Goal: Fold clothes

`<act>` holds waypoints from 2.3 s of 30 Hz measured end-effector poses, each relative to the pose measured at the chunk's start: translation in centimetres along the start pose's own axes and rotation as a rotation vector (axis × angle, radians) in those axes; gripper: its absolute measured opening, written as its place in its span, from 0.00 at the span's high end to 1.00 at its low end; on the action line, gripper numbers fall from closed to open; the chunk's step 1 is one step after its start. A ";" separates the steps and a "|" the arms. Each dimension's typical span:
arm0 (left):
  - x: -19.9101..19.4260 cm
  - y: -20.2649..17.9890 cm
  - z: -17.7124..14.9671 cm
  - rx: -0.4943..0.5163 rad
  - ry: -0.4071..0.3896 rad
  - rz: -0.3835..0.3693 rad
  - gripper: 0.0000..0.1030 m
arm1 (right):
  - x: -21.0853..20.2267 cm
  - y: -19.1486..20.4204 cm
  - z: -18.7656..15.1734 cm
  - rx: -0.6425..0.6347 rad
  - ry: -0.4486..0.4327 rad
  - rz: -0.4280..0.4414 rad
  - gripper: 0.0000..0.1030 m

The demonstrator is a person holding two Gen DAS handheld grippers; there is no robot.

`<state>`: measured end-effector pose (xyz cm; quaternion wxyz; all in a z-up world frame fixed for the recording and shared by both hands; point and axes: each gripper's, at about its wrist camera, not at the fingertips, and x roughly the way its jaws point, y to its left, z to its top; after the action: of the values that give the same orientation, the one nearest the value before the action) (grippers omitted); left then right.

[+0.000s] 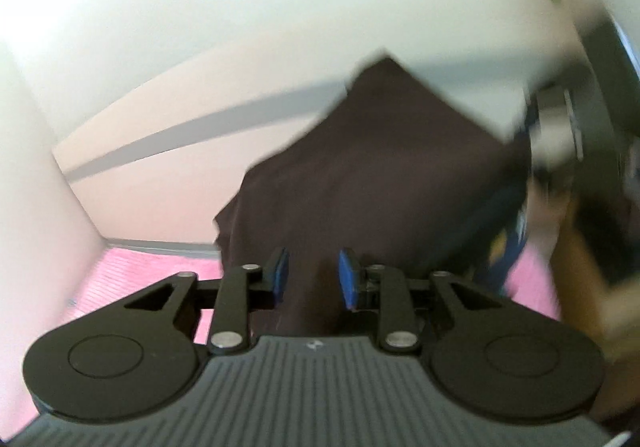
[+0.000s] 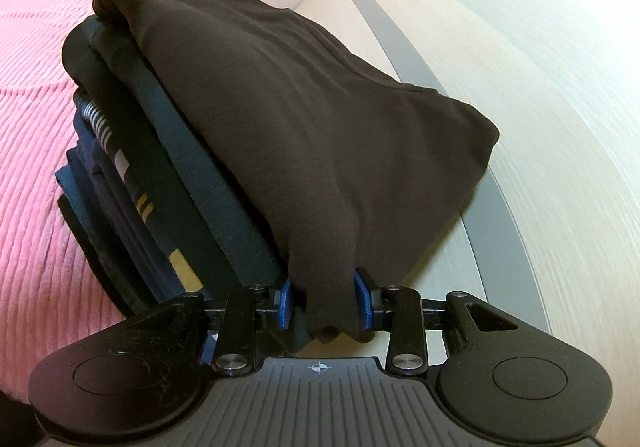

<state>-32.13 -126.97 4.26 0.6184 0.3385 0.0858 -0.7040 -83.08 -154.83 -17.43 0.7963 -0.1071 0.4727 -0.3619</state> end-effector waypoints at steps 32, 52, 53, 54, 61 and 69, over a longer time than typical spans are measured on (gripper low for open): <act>25.0 -19.7 8.9 -0.145 0.172 -0.028 0.77 | 14.0 -16.8 5.7 0.555 -0.004 0.214 0.65; 35.6 -33.7 16.4 -0.241 0.165 0.014 0.64 | 2.5 -13.3 -4.5 0.708 -0.175 0.231 0.22; 34.6 -34.4 15.7 -0.247 0.165 0.025 0.58 | 1.9 -13.3 -4.5 0.713 -0.180 0.218 0.22; 34.8 -35.4 15.8 -0.253 0.170 0.042 0.55 | 1.2 -13.4 -4.6 0.710 -0.192 0.203 0.22; 33.9 -40.7 11.9 -0.424 0.252 0.145 0.48 | -3.8 -10.5 -4.4 0.619 -0.339 0.210 0.05; 31.6 -45.9 8.2 -0.546 0.287 0.164 0.20 | -8.9 -3.5 -4.1 0.569 -0.332 0.302 0.01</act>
<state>-78.01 -147.02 -21.62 0.7226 0.2617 0.3304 -0.5479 -90.75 -150.61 -11.74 0.9047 0.1325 0.2276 -0.3349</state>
